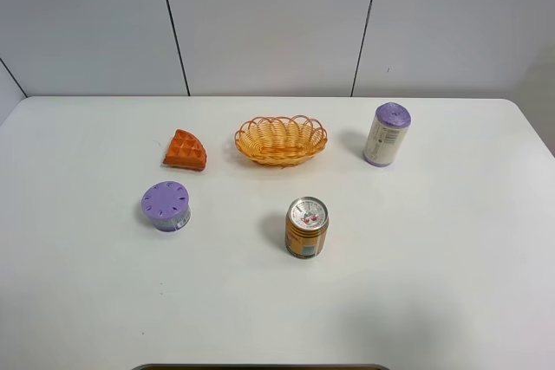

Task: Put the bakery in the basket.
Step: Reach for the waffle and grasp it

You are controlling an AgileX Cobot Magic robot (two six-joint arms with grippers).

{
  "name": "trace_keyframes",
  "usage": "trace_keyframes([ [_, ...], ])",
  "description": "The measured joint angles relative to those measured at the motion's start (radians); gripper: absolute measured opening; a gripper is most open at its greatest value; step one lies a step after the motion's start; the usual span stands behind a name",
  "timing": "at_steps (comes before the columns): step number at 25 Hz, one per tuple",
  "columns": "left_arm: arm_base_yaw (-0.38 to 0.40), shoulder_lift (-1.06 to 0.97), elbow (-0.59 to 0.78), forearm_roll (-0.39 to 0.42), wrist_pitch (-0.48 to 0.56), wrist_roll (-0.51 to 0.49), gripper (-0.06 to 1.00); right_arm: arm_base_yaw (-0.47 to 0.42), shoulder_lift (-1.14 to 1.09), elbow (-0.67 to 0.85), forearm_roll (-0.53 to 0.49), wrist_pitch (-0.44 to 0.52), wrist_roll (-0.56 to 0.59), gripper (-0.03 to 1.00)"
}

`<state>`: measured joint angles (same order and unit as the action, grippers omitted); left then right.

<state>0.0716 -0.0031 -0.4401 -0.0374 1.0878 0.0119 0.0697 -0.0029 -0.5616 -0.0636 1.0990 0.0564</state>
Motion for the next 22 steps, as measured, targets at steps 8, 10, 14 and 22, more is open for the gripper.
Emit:
trace_keyframes([
  [8,0.000,0.000,0.000,0.000,0.000,0.000,0.99,0.000,0.000,0.000,0.000,0.000,0.000,0.91],
  [10,0.000,0.000,0.000,0.000,0.000,0.000,0.99,0.000,0.000,0.000,0.000,0.000,0.000,0.91],
  [14,0.000,0.000,0.000,0.000,0.000,0.000,0.99,0.000,0.000,0.000,0.000,0.000,0.000,0.91],
  [22,0.000,-0.001,-0.004,-0.006,0.000,0.003,0.99,0.000,0.000,0.000,0.000,0.000,0.000,0.91],
])
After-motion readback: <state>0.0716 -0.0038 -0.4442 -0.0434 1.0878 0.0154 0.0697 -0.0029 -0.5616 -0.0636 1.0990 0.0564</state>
